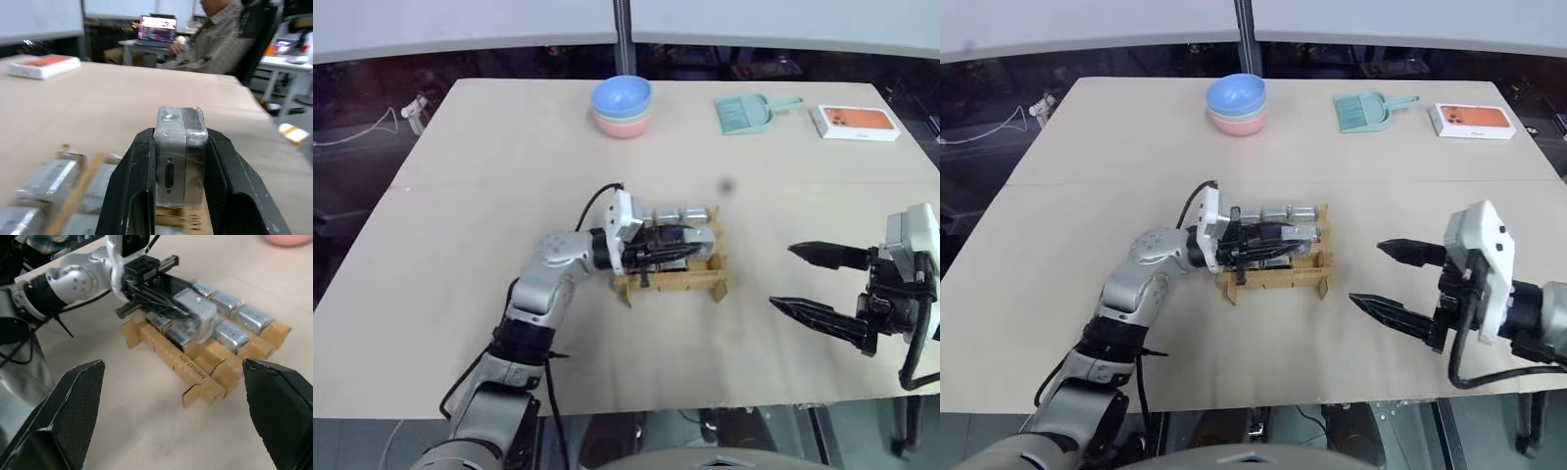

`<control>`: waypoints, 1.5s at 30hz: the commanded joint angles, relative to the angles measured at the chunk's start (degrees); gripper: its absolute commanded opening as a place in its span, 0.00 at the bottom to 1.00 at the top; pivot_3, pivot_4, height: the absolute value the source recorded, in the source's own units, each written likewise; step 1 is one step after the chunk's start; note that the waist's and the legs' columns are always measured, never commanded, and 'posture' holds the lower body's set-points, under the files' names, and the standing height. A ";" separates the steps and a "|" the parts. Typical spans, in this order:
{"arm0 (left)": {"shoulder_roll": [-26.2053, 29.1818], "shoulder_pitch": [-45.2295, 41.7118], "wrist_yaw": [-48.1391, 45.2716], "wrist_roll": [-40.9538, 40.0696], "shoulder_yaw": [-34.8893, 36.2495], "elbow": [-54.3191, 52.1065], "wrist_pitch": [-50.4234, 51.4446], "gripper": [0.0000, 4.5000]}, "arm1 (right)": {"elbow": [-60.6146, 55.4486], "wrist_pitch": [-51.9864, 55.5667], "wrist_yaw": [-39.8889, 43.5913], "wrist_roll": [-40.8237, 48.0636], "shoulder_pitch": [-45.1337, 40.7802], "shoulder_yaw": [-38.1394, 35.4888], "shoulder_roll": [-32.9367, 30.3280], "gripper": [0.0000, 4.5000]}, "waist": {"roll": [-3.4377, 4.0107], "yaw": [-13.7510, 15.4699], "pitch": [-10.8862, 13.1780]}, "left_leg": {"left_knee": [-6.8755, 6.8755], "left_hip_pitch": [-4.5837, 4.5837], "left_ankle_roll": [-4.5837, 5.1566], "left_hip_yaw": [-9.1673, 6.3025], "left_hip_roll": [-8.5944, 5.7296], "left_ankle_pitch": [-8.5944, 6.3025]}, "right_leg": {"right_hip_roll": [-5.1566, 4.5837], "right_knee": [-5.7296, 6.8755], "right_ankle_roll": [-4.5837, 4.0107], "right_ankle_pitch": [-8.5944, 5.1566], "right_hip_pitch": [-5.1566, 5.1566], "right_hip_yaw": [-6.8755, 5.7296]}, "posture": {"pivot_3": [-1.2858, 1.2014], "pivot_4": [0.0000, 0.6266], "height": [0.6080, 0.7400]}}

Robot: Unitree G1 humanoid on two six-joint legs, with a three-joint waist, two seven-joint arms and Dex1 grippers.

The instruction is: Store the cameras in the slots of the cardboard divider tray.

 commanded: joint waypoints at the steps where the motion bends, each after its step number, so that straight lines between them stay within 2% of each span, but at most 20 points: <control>1: -1.81 -1.32 0.45 0.78 0.42 1.26 -3.82 0.16 | -0.11 -1.20 0.24 3.84 2.54 -4.91 -2.54 0.99 | 0.00 0.05 0.00 | 0.00 -0.01 0.02 0.00 -0.01 -0.01 | -0.01 -0.02 0.02 0.01 0.00 0.01 | 0.52 0.24 1.00; 6: -4.53 -1.69 1.31 -1.29 1.14 3.29 -0.49 0.16 | 1.17 -3.46 1.70 3.18 5.06 -7.51 -3.59 0.99 | -0.02 -0.06 0.00 | 0.03 0.03 0.03 -0.01 -0.01 -0.01 | 0.01 0.01 0.05 0.01 0.02 0.00 | 0.52 0.24 1.00; 13: -4.57 -1.51 -1.98 1.42 -0.05 7.33 -4.28 0.16 | 1.47 -5.32 2.71 2.34 6.13 -7.02 -4.71 0.99 | -0.01 -0.10 -0.01 | 0.04 0.10 0.03 -0.03 -0.03 -0.01 | 0.06 0.03 0.06 0.00 0.07 -0.02 | 0.52 0.24 1.00; 19: -4.49 -0.45 -0.39 7.94 -1.37 11.92 -12.63 0.16 | 3.21 -4.79 5.54 5.57 8.90 -10.46 -4.79 0.99 | -0.01 0.00 -0.05 | 0.03 0.15 0.03 -0.06 0.00 -0.02 | 0.04 0.00 0.04 0.00 0.15 -0.03 | 0.52 0.24 1.00; 30: -7.09 1.07 -0.48 8.37 -2.56 12.74 -14.64 0.16 | 3.54 -16.58 18.60 -11.63 19.98 -10.35 4.92 0.99 | 0.11 0.07 -0.51 | 0.05 0.45 0.03 -0.19 0.07 -0.02 | 0.02 -0.04 0.13 -0.23 0.50 -0.13 | 0.52 0.24 1.00; 34: -7.06 1.53 -0.56 8.32 -2.81 12.53 -13.58 0.16 | 3.83 -18.32 20.20 -12.46 21.00 -10.53 5.76 0.99 | 0.40 0.01 -0.75 | 0.05 0.47 0.03 -0.18 0.06 -0.02 | 0.02 -0.04 0.07 -0.28 0.51 -0.12 | 0.52 0.24 1.00; 45: -6.42 1.99 0.26 9.99 -3.67 13.33 -14.12 0.16 | 4.93 -20.78 21.31 -14.21 21.65 -9.31 5.66 0.99 | 0.48 -0.05 -0.81 | -0.03 1.02 0.03 -0.17 0.12 -0.03 | 0.03 -0.08 0.13 -0.35 1.00 -0.13 | 0.52 0.24 1.00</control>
